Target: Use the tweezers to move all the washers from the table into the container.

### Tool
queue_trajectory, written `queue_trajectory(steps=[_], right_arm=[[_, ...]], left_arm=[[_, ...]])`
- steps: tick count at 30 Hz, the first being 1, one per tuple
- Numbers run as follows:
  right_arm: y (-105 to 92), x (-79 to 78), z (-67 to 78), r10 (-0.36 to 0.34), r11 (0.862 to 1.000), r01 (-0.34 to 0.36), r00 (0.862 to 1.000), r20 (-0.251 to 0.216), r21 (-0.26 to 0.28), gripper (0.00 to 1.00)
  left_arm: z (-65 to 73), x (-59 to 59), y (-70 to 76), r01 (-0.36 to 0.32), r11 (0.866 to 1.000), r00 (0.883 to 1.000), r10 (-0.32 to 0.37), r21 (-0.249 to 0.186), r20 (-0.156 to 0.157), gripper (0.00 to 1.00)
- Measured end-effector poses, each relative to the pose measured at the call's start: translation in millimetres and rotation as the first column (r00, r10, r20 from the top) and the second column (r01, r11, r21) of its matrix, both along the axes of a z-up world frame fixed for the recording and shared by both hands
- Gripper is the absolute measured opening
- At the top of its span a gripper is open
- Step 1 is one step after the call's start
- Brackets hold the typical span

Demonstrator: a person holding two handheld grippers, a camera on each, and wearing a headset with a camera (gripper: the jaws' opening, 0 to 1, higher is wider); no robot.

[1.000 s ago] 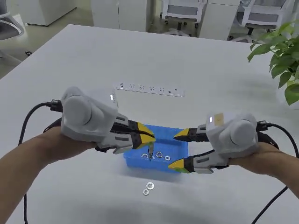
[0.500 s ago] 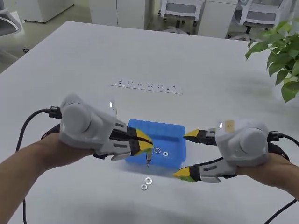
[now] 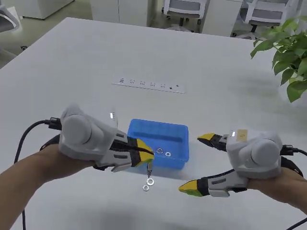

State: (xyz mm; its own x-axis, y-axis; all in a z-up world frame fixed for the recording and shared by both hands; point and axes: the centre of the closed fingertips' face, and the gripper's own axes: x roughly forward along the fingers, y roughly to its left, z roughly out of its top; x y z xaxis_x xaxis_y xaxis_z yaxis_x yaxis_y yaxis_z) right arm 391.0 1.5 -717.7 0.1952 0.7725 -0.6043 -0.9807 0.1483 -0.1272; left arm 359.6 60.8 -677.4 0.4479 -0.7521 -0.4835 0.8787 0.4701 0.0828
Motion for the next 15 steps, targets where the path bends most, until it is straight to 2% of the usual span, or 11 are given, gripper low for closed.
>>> queue_trajectory(steps=[9,15], right_arm=[[2.3,-3.3,-0.2,-0.024,0.999,0.024,1.0,-0.012,0.021,0.99],[3.6,-11.3,-4.8,-0.018,1.0,0.019,0.999,-0.041,0.017,1.0]], left_arm=[[-7.8,-6.2,-2.1,0.003,1.0,1.0,-0.003,-0.003,-0.019,0.05],[-11.2,-8.9,-3.5,0.008,1.0,1.0,-0.008,-0.002,-0.027,0.05]])
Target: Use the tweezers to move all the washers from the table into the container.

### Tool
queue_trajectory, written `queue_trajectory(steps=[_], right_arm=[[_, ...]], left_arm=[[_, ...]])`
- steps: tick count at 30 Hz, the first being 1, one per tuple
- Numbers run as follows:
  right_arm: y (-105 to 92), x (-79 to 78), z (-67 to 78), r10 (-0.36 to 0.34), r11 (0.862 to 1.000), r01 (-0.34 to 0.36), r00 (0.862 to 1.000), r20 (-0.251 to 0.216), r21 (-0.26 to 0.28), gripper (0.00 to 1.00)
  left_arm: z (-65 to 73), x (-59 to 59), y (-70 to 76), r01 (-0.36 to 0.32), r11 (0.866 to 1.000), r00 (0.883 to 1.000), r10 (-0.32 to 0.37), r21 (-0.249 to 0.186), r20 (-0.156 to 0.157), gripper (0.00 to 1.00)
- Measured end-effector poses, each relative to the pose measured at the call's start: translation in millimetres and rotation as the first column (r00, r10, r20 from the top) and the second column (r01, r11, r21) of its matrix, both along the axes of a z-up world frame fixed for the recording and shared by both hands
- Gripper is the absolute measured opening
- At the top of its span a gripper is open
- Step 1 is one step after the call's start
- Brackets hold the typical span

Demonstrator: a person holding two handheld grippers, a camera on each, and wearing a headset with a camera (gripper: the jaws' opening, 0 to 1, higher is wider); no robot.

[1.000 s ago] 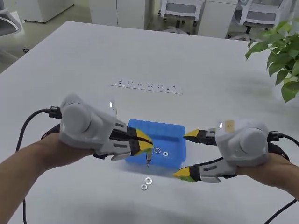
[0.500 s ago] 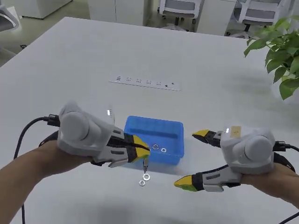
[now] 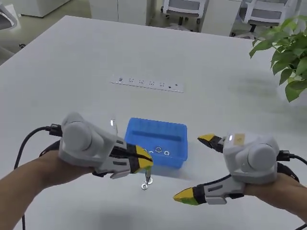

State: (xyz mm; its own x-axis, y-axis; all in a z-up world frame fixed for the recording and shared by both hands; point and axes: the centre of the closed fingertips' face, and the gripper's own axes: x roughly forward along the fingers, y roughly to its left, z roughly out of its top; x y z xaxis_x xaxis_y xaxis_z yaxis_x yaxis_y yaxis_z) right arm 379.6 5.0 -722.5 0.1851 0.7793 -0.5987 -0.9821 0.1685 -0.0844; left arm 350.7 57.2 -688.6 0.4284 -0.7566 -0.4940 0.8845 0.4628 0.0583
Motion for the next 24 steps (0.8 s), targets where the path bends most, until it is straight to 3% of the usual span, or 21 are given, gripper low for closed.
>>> queue_trajectory(steps=[14,24], right_arm=[[3.8,-6.4,-7.3,0.01,1.0,-0.01,1.0,-0.02,-0.015,1.0],[5.0,-8.4,-9.0,0.015,1.0,-0.016,1.0,-0.025,-0.016,1.0]], left_arm=[[-7.6,-3.7,0.9,0.001,1.0,1.0,-0.001,0.004,-0.019,0.05],[-3.1,-4.9,0.6,0.0,1.0,1.0,0.0,-0.003,-0.017,0.05]])
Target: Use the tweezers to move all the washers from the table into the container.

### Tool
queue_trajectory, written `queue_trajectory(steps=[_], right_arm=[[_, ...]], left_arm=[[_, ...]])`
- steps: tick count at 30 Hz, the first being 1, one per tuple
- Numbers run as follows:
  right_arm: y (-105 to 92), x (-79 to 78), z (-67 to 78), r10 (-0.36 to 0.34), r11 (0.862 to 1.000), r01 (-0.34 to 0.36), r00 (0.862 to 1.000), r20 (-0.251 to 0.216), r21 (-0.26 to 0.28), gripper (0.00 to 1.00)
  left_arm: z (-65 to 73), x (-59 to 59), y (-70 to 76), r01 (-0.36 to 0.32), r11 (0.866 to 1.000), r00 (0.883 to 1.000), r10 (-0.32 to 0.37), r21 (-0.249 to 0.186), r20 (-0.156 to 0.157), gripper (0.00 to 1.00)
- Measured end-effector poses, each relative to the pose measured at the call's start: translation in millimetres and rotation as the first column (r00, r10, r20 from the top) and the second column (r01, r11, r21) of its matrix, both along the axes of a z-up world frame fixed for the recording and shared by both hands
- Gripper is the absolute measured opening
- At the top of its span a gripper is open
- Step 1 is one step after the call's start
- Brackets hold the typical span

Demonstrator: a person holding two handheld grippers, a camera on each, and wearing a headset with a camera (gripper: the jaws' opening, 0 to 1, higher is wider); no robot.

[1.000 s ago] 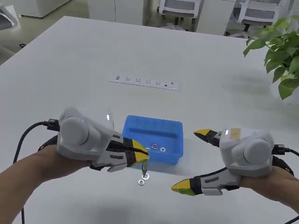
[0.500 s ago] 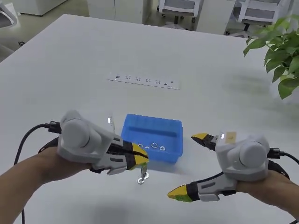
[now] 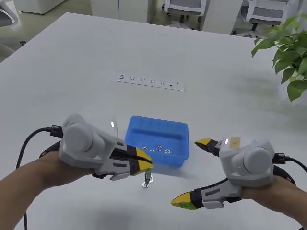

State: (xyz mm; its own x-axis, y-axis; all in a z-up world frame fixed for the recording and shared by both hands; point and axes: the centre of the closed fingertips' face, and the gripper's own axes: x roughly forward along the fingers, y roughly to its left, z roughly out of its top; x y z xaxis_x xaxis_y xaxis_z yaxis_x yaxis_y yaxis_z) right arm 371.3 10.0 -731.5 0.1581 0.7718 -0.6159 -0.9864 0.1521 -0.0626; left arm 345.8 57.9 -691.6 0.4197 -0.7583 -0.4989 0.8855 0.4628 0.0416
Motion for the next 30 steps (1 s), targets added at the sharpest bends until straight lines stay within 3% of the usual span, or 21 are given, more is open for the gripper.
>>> queue_trajectory(steps=[11,20,30], right_arm=[[4.7,-4.5,0.0,0.034,0.999,-0.034,0.999,0.005,-0.001,0.99],[15.1,-9.3,0.1,0.102,0.995,-0.102,0.995,0.021,0.003,0.89],[30.6,-21.5,-5.5,0.25,0.968,-0.249,0.968,0.023,-0.026,0.67]], left_arm=[[-4.8,-2.6,-1.1,0.0,1.0,1.0,0.0,-0.001,-0.007,0.05],[-5.9,-4.4,0.6,0.007,1.0,1.0,-0.007,0.017,-0.005,0.05],[-5.9,-6.3,-2.8,0.03,0.999,1.0,-0.03,0.028,-0.001,0.05]])
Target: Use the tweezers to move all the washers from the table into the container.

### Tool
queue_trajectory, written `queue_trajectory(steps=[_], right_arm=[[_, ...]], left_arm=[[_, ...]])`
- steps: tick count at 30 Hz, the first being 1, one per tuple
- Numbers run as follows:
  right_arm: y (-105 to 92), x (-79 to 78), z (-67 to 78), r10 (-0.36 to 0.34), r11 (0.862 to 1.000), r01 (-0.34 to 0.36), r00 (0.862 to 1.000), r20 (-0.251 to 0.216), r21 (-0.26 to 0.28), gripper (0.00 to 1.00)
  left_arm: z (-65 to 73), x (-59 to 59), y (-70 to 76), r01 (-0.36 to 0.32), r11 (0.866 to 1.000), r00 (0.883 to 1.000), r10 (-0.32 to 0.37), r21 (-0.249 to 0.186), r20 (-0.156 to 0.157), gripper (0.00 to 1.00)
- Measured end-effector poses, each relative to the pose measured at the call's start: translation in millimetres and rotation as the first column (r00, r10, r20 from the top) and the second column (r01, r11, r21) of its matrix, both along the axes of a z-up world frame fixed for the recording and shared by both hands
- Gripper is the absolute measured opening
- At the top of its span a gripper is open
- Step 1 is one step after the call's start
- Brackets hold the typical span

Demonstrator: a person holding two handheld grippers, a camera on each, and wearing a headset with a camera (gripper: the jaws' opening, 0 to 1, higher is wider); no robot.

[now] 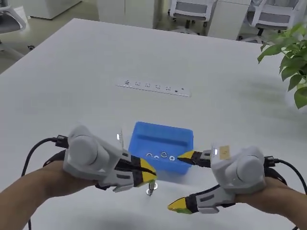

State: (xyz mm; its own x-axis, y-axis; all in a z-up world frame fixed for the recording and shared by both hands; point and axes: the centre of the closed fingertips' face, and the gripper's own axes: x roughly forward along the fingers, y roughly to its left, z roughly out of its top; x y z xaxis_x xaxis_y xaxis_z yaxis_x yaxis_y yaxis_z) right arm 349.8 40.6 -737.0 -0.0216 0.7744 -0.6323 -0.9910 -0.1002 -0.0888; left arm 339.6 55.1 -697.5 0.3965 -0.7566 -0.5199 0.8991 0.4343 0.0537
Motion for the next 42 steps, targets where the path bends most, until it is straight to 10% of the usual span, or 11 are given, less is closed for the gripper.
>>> queue_trajectory(steps=[18,42], right_arm=[[27.5,-10.1,-15.0,0.184,0.982,-0.182,0.983,0.014,-0.057,0.3],[39.3,-17.8,-26.6,0.297,0.951,-0.293,0.954,0.035,-0.1,0.1]], left_arm=[[-0.8,1.9,5.3,0.001,1.0,1.0,-0.001,0.002,-0.01,0.05],[-1.1,2.4,3.2,0.017,1.0,0.999,-0.017,0.002,-0.027,0.05]])
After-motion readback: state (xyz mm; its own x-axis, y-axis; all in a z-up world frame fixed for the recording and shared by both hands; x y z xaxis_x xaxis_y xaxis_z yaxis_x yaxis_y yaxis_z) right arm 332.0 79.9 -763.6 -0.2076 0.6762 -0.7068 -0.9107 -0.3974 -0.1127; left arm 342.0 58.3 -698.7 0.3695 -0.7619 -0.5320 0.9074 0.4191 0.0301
